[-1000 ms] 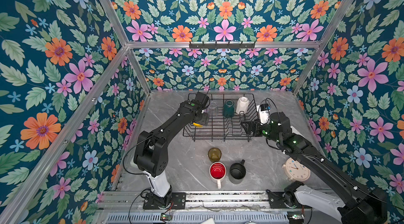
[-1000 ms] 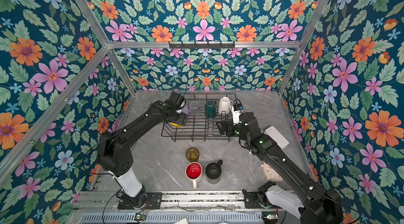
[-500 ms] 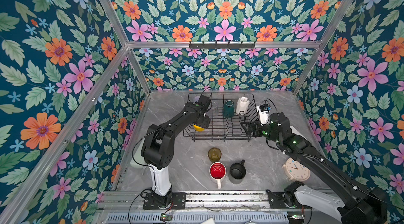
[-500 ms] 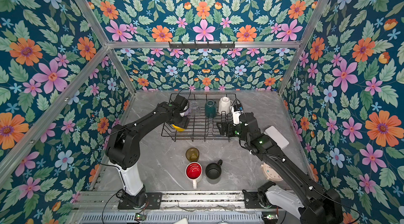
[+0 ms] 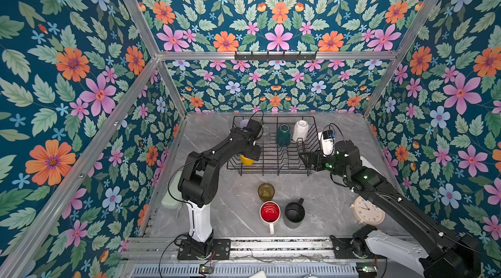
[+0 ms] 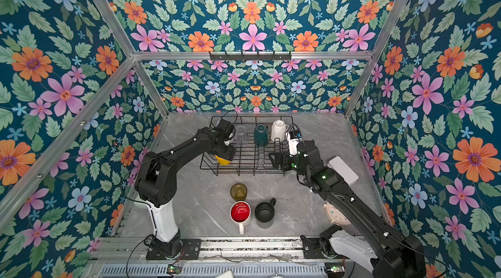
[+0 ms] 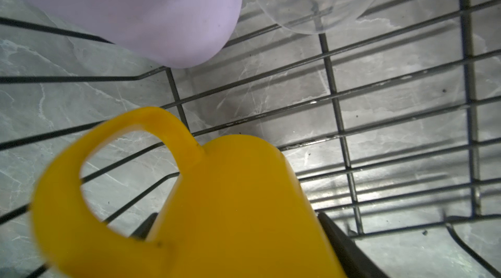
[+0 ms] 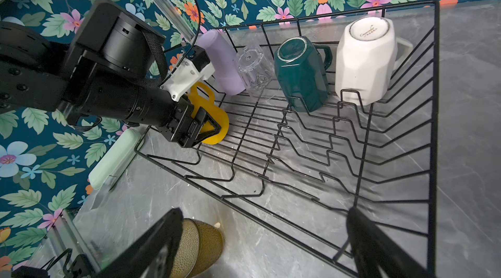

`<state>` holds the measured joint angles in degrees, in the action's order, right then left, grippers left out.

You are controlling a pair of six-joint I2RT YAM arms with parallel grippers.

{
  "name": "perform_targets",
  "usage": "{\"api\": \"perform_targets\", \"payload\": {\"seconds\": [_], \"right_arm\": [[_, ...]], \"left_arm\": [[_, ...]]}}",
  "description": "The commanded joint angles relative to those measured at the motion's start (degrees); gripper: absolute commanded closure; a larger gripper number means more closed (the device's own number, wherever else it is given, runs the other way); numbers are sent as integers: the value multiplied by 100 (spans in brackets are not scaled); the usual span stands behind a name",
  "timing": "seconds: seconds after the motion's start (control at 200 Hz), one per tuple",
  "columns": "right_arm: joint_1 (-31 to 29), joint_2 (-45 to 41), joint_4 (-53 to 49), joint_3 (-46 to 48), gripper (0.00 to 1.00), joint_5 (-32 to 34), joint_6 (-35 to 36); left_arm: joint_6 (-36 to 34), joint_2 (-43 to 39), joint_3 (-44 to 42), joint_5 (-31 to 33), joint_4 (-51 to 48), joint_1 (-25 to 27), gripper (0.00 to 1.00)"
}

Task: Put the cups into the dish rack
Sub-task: 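Lower the yellow mug upside down into the rack beside the lavender cup, then open the left gripper and lift it while the right gripper reaches toward the black mug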

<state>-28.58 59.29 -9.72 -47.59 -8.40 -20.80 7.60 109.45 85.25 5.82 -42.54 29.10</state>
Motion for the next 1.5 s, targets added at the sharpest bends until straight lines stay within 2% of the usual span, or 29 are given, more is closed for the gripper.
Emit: {"api": "perform_targets", "payload": {"seconds": [0.0, 0.12, 0.225, 0.57, 0.685, 0.86, 0.995, 1.205, 1.495], "right_arm": [[4, -14, -20, -35, 7, 25, -3], [1, -60, -4, -14, 7, 49, -21], [5, -11, 35, -21, 6, 43, 5], [2, 95, 54, -41, 6, 45, -21], [1, 116, 0, -94, 6, 48, -12], [2, 197, 49, -129, 6, 67, 36], [8, 329, -280, -316, 7, 32, 99], [2, 275, -1009, -249, 8, 379, 243], [-3, 194, -2016, -211, 12, 212, 14]], "left_arm": [[49, -28, -64, 8, 44, -10, 48], [66, -44, -105, 57, 66, -14, 31], [58, -38, -114, 105, 63, -18, 21], [93, -176, -211, 104, 205, -45, 8], [102, -246, -237, 23, 234, -46, 7], [92, -368, -280, 79, 261, -63, 0], [84, -649, -413, 118, 423, -62, 0], [252, -1844, -1214, 709, 1885, -58, 0], [778, -4115, -3554, 121, 5421, -63, 0]]}}
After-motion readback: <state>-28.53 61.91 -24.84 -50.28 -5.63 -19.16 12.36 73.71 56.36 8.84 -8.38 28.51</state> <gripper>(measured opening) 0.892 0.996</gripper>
